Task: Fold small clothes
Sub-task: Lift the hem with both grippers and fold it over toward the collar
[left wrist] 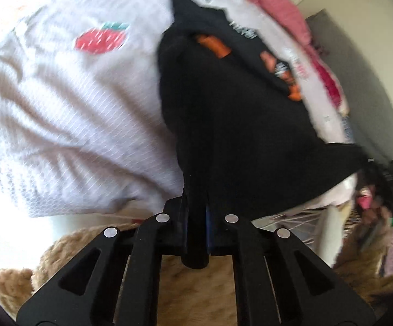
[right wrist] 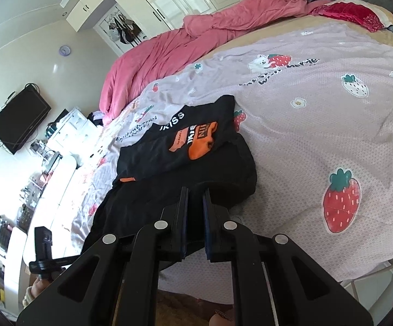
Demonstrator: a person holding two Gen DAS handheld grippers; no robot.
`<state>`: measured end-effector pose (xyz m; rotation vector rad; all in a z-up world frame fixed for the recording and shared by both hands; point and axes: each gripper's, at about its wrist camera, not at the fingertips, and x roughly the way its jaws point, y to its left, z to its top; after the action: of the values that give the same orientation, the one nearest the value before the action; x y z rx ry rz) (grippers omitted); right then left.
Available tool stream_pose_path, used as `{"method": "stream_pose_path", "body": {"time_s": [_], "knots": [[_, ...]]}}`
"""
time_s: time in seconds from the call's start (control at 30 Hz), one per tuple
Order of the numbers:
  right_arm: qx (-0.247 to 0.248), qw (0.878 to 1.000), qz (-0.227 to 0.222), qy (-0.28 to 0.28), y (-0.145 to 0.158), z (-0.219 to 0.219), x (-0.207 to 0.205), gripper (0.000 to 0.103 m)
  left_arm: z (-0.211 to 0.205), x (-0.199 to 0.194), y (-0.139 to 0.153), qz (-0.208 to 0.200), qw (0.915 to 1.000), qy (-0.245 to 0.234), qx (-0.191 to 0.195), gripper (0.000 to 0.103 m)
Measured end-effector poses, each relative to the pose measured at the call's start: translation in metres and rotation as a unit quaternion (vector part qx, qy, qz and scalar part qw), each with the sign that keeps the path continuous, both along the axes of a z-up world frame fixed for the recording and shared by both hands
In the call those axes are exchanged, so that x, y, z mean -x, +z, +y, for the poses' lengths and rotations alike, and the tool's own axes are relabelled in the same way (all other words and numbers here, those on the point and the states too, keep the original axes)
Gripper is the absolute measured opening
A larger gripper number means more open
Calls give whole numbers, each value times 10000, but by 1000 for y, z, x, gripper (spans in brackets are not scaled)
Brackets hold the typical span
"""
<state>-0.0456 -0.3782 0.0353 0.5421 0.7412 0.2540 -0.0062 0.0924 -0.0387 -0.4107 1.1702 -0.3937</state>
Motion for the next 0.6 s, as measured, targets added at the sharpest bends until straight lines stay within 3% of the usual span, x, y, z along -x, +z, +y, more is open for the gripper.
{"method": "stream_pose_path", "body": {"time_s": [0.23,0.6], "knots": [[-100,9998,-110,-142,4,-9,3,9,2,-8,44,-547,9982,21,231,2],[-267,9986,-329,-325,17,-23,-6,9,28,-33,71,-880,9929,498,621,2]]}}
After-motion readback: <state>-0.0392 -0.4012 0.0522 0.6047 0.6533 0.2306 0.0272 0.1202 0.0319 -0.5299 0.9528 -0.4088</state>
